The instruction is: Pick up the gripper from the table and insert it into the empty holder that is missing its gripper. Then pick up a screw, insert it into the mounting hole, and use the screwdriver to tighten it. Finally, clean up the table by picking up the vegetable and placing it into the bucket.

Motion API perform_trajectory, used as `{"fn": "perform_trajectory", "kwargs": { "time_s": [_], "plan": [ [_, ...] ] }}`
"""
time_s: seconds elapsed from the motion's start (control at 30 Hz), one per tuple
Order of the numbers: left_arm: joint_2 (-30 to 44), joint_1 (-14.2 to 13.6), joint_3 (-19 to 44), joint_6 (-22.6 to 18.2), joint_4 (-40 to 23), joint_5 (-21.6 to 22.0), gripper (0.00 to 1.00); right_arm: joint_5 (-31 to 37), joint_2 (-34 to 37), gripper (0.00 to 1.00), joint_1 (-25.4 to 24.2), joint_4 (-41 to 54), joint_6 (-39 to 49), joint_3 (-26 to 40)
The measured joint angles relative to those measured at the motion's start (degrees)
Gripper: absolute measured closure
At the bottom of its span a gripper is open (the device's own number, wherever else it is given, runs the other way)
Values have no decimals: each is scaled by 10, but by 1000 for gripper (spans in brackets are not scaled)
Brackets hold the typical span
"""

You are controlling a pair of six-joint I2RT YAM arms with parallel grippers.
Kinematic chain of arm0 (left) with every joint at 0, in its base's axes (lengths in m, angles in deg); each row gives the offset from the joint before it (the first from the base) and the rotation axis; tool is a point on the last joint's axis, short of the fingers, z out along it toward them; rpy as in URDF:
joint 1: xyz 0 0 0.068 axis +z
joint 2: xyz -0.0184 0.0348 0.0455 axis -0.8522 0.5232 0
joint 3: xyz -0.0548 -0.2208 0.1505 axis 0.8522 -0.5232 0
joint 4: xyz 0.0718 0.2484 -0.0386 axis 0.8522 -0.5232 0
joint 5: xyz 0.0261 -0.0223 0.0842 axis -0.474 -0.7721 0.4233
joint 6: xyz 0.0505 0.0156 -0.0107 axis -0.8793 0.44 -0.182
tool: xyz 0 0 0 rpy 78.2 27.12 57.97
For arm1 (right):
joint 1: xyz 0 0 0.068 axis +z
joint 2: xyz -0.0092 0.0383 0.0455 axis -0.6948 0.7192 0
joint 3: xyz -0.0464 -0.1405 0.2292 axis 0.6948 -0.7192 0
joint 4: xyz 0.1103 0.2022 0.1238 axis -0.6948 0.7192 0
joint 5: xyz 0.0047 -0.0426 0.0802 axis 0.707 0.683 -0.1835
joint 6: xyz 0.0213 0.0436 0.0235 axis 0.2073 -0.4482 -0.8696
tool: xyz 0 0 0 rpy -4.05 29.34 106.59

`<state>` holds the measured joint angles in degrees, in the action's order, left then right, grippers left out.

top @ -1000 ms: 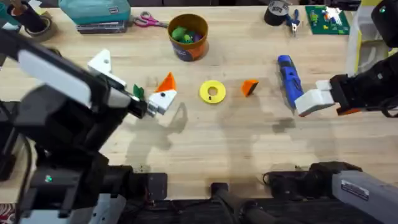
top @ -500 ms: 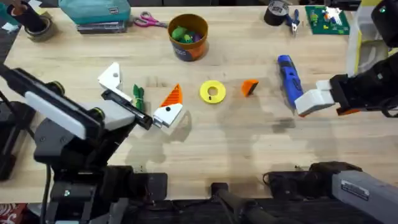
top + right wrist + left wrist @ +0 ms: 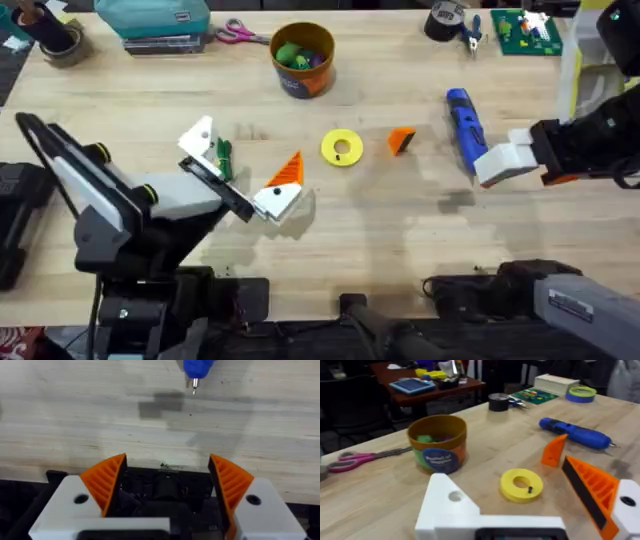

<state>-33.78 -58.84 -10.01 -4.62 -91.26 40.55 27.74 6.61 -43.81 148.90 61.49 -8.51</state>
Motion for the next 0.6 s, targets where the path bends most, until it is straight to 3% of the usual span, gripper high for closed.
{"fn": "perform_trajectory", "kwargs": {
  "time_s": [0.27,0.6],
  "plan": [
    [-4,0,-12,7,-1,-95,15,0,0,5,0,0,0,0],
    [-4,0,-12,65,-24,-186,15,0,0,4,0,0,0,0]
  ]
}}
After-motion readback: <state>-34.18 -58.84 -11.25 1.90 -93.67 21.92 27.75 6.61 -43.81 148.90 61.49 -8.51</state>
